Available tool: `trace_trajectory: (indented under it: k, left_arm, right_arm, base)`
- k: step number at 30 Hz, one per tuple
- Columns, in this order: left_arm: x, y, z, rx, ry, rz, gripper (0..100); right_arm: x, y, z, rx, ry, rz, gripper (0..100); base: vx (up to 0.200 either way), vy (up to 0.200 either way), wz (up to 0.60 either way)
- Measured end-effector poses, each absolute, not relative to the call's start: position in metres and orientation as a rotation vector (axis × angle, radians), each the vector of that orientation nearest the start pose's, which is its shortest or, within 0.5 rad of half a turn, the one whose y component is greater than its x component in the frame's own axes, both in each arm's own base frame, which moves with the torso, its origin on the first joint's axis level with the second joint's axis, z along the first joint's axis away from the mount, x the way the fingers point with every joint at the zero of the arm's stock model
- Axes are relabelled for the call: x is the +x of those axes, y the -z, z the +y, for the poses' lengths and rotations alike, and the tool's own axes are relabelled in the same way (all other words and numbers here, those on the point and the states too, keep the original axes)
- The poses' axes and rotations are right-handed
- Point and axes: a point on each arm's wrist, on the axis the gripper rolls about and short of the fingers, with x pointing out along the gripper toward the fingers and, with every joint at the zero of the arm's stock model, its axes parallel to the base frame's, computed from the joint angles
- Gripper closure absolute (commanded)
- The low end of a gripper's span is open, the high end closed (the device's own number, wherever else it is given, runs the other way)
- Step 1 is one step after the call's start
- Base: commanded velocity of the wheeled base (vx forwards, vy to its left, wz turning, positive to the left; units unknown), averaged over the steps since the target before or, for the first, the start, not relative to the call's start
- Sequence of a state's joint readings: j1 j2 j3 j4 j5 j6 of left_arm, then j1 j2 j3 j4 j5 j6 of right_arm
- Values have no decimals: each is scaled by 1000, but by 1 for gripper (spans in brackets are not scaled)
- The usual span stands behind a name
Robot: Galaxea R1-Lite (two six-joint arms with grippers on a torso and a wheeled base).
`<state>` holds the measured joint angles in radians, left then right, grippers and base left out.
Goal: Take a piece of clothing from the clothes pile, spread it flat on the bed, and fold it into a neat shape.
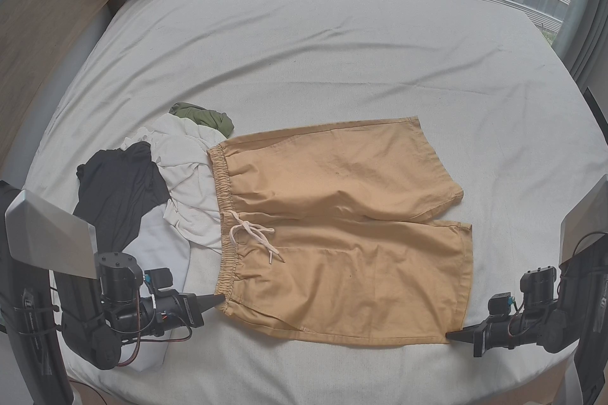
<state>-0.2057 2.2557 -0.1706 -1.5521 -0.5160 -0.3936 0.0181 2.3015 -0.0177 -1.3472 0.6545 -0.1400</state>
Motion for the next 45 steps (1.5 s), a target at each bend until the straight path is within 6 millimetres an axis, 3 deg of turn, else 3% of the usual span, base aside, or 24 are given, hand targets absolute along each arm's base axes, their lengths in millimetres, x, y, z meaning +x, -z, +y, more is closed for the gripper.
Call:
trace_trajectory:
  k: [14,45]
  left_arm:
    - [218,10,-57,-387,597,753,100]
    - [192,24,-53,-280,637,975,100]
  right_arm:
    - [191,19,17,164,-691,883,100]
    - [161,12,14,80,-769,1028,100]
  base:
    - [0,0,0]
    - [0,0,0]
